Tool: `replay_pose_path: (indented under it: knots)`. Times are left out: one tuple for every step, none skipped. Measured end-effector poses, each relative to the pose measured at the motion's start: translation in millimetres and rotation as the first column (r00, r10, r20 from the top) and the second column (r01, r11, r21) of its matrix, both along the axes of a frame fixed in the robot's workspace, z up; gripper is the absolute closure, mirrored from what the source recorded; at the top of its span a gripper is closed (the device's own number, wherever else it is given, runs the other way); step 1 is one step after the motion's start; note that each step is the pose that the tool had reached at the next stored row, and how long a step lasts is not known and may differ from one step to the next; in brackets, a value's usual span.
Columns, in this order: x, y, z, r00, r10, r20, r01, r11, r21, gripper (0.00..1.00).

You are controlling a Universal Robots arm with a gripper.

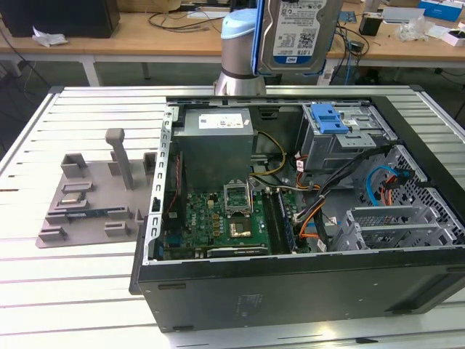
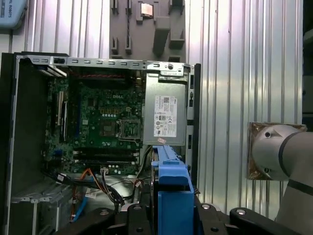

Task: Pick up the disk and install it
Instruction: 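Pick up the disk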

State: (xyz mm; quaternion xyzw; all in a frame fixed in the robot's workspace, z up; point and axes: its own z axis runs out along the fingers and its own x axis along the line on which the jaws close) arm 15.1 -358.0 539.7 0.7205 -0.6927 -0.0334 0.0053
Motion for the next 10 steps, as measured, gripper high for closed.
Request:
replay_pose_path:
  knots:
    - [0.2,-4.2,-0.4,1.0000,0.000,-0.0001,0.000,1.0000,0.0001,0.63]
    - [0.3,-7.8,-0.8,1.0000,0.000,-0.0001,0.000,1.0000,0.0002,0.63]
    - [0.5,-11.4,-1.2,1.0000,0.000,0.0000,0.000,1.0000,0.0004,0.63]
    - [0.7,-14.5,-1.5,1.0000,0.000,-0.0001,0.000,1.0000,0.0003,0.63]
    - [0.9,-17.9,-1.8,1.0000,0.000,-0.0001,0.000,1.0000,0.0004,0.63]
    - [1.1,-21.2,-2.1,1.0000,0.000,-0.0001,0.000,1.0000,0.0003,0.63]
    - [1.4,-25.3,-2.5,1.0000,0.000,-0.0001,0.000,1.0000,0.0004,0.63]
    - [1.7,-27.8,-2.8,1.0000,0.000,-0.0001,0.000,1.0000,0.0004,0.63]
    - [2.1,-31.2,-3.2,1.0000,0.000,-0.0001,0.000,1.0000,0.0003,0.63]
    - [2.4,-33.5,-3.5,1.0000,0.000,0.0000,0.000,1.0000,0.0004,0.63]
